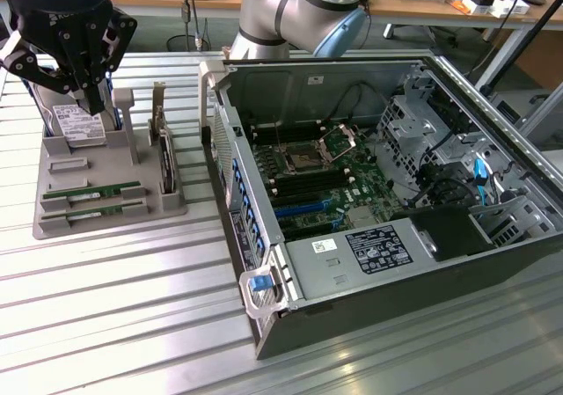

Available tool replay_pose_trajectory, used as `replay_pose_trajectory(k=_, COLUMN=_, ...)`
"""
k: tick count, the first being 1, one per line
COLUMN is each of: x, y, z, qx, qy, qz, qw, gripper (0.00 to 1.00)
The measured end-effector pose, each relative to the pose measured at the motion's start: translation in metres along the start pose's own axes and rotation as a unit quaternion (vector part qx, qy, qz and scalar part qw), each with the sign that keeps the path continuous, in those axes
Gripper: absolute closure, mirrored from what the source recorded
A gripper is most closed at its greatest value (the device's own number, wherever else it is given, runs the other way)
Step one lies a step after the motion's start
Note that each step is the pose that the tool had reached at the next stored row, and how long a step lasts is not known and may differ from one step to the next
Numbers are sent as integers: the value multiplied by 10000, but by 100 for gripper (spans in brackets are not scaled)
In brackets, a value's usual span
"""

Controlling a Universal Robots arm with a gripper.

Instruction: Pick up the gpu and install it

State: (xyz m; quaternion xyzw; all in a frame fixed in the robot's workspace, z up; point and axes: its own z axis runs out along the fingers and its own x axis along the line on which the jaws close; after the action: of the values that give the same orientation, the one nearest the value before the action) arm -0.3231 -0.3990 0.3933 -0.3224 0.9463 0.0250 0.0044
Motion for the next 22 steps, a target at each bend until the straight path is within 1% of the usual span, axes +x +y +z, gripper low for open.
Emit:
replay_pose_trajectory(k=15, x=0, y=0, z=0, qx=-5, qy=9, qz=-196, qw=9998, gripper=89)
replay_pose_trajectory(k=22, x=0, y=0, z=0, qx=-8, qy=14, qz=-317, qw=9995, gripper=89)
